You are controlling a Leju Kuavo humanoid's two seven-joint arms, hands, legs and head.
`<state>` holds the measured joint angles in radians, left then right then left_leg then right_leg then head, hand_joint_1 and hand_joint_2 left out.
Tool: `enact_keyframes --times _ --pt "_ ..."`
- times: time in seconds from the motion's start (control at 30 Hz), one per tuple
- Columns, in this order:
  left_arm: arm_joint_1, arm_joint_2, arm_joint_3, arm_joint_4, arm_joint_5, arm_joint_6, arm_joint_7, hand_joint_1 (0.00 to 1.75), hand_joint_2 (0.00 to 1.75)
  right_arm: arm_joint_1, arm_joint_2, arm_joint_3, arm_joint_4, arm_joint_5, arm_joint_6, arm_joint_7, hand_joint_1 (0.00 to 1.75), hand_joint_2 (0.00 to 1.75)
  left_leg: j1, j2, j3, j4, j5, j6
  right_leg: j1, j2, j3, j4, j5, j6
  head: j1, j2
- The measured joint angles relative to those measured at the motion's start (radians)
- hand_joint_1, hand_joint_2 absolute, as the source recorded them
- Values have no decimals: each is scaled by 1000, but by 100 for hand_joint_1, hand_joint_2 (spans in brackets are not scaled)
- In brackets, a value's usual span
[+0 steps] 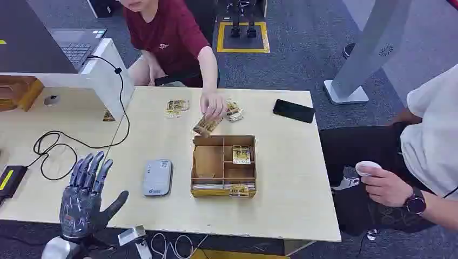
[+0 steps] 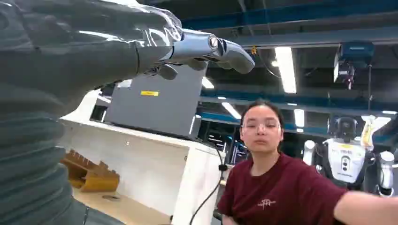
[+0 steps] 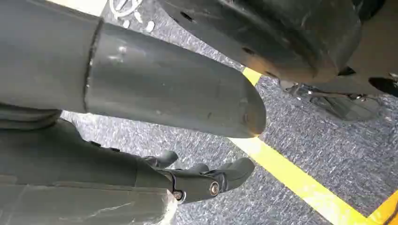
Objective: Pass the card to the sensor for recognition and then transmit it.
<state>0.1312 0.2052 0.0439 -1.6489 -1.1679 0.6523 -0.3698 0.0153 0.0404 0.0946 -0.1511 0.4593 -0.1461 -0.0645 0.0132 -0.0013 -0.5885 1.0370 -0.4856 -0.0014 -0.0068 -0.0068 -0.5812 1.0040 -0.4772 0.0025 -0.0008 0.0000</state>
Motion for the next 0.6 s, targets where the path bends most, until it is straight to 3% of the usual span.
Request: enact_keyframes --times 0.33,0.6 --pt "-154 -18 -80 191 -129 17 156 0 175 -5 0 13 -3 21 5 6 0 0 0 0 0 0 0 0 0 0 0 0 1 -1 0 0" --pt "-184 -26 -102 247 -112 18 166 0 175 -5 0 24 -3 33 5 8 0 0 0 1 0 0 0 -1 0 1 0 0 1 -1 0 0"
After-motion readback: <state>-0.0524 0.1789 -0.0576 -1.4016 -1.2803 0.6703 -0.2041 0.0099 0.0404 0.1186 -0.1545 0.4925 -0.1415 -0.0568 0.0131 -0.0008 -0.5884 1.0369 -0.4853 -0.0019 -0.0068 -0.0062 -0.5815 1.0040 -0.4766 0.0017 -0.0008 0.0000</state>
